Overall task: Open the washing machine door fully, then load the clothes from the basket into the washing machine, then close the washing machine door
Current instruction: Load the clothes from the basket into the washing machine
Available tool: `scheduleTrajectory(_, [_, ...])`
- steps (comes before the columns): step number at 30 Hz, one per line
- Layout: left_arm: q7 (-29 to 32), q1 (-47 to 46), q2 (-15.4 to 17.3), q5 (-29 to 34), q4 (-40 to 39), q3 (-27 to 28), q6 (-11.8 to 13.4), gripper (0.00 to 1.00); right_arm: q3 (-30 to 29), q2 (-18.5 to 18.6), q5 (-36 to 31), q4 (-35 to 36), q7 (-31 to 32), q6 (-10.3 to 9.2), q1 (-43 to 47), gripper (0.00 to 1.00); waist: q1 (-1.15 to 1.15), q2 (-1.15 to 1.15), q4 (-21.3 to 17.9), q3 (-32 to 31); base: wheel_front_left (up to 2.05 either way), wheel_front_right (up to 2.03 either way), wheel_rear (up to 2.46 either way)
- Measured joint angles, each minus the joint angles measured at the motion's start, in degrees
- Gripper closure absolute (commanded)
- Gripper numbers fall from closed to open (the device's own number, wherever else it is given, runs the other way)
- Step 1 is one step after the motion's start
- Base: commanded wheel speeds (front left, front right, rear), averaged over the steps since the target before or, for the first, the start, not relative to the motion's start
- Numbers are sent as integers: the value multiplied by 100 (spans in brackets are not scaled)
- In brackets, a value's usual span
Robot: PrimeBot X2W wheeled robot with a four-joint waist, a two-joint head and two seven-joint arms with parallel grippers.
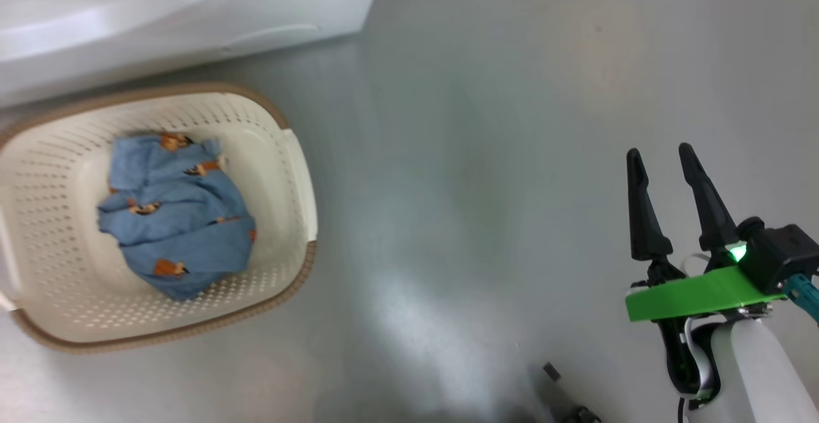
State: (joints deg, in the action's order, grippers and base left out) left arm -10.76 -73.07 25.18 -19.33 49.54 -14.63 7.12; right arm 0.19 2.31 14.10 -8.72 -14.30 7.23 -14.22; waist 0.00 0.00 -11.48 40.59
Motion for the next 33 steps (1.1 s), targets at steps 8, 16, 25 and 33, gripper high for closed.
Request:
scheduleTrajectory(8, [-347, 1559, -375, -285, -569, 160, 59, 0, -196, 0, -215, 90, 0, 0, 340, 0, -1, 0, 253, -561, 0, 0, 0])
scheduleTrajectory(16, [-389, 3430, -635, -114, -2163, 208, 263, 0, -220, 0, -514, 174, 216, 0, 684, 0, -1, 0, 485, -1255, 0, 0, 0])
scheduleTrajectory(25, [-388, 5485, -975, -66, -3598, 463, 615, 0, -146, -1, -706, 230, 475, 0, 1178, 0, -1, 0, 685, -2105, 0, 0, 0])
scheduleTrajectory(33, [-388, 6715, -1249, -65, -4011, 495, 698, 0, -8, -3, -769, 387, 722, 0, 1518, 0, -1, 0, 835, -2821, 0, 0, 0])
